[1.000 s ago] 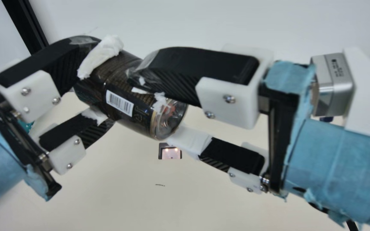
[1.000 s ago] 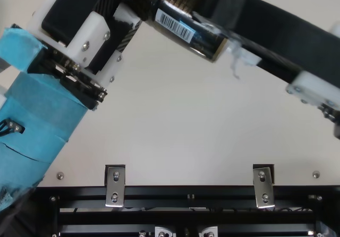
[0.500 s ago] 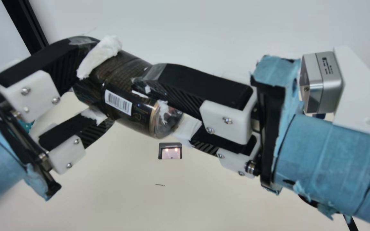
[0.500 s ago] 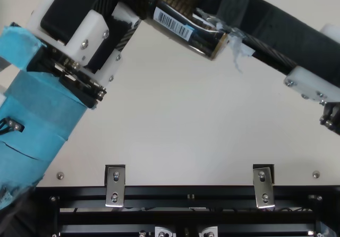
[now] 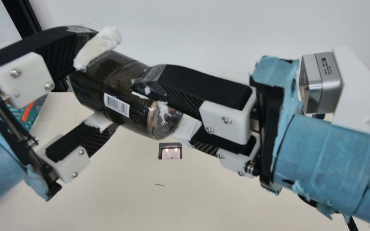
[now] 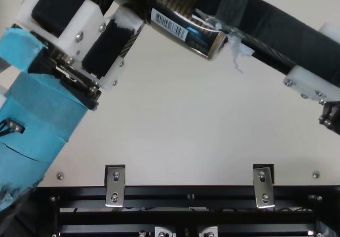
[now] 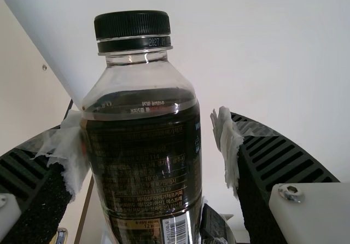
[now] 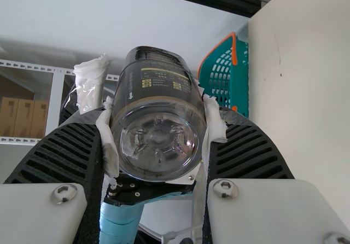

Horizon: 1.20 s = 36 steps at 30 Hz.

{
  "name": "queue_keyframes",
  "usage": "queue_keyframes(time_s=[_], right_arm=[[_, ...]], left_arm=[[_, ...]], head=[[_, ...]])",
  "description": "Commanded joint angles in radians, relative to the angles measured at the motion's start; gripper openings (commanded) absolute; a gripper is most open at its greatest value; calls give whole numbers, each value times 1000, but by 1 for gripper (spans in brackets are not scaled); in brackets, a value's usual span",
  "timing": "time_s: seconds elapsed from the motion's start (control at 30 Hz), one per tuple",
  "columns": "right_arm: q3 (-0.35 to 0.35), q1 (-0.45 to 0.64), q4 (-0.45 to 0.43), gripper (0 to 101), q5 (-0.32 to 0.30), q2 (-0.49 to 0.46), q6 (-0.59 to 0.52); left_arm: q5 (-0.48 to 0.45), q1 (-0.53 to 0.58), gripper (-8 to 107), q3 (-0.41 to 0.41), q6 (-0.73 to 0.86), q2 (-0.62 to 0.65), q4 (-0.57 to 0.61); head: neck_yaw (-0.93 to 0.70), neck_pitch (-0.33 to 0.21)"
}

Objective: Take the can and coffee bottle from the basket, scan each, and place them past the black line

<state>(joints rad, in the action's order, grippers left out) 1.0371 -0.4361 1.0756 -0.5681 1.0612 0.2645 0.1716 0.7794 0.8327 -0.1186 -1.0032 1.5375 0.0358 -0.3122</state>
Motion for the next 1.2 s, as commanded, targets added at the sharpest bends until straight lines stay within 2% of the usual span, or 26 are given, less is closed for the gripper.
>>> queue_keyframes(time_s=[0.0, 0.47, 0.93, 1.03, 1.17], right_arm=[[0, 0, 0, 0, 0, 0, 0], [0, 0, -4, 0, 0, 0, 0], [0, 0, -4, 0, 0, 0, 0], [0, 0, -4, 0, 0, 0, 0], [0, 0, -4, 0, 0, 0, 0]], left_arm=[[0, 0, 90, 0, 0, 0, 0], [32, -37, 90, -27, 70, 18, 19], [90, -151, 90, -86, 128, 67, 34], [109, -192, 90, -115, 204, 72, 37], [128, -255, 90, -163, 425, 53, 52]], head=[[3, -4], [3, -4], [3, -4], [3, -4], [3, -4]])
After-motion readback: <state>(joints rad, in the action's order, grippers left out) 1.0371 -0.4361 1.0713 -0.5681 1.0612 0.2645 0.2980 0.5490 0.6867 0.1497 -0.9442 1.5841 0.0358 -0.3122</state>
